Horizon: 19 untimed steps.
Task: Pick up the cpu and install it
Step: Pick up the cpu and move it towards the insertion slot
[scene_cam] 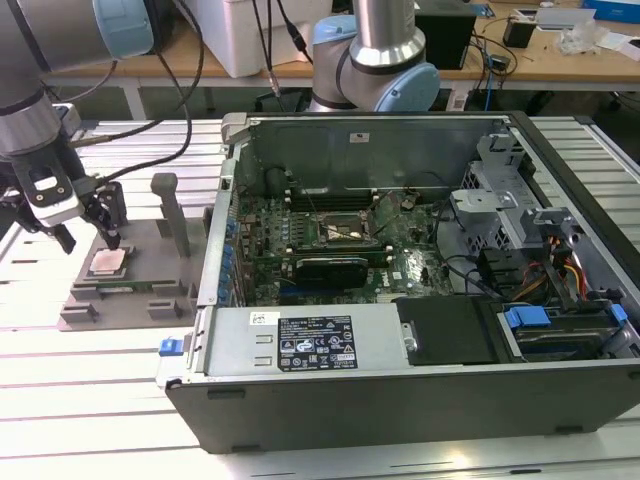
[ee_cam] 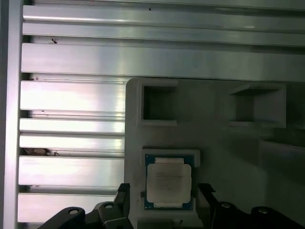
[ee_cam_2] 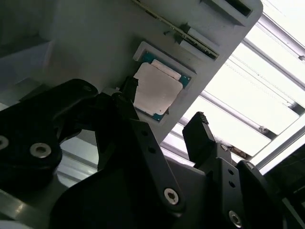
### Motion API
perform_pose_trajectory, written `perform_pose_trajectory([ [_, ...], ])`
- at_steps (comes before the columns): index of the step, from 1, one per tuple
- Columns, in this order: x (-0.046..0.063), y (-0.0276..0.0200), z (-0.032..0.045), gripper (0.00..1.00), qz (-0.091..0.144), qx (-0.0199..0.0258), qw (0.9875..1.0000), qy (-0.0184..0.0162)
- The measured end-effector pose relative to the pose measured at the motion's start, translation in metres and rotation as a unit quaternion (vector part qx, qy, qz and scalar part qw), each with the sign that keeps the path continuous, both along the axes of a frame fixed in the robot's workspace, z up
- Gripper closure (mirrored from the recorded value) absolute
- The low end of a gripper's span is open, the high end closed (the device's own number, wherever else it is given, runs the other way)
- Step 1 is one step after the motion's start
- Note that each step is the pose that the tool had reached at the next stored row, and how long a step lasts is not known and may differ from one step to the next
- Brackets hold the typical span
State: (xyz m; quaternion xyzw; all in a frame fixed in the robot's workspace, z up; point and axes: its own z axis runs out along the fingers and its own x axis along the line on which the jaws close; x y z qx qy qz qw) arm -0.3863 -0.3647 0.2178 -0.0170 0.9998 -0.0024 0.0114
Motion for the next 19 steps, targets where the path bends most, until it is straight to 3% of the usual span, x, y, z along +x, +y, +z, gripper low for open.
perform_pose_trajectory([
  [8,0.004,0.0000,-0.0179,0.34,0.012,0.0000,0.9999,0.0011],
  [19,0.008,0.0009,-0.0282,0.34,0.017,-0.0001,0.9998,0.0013],
])
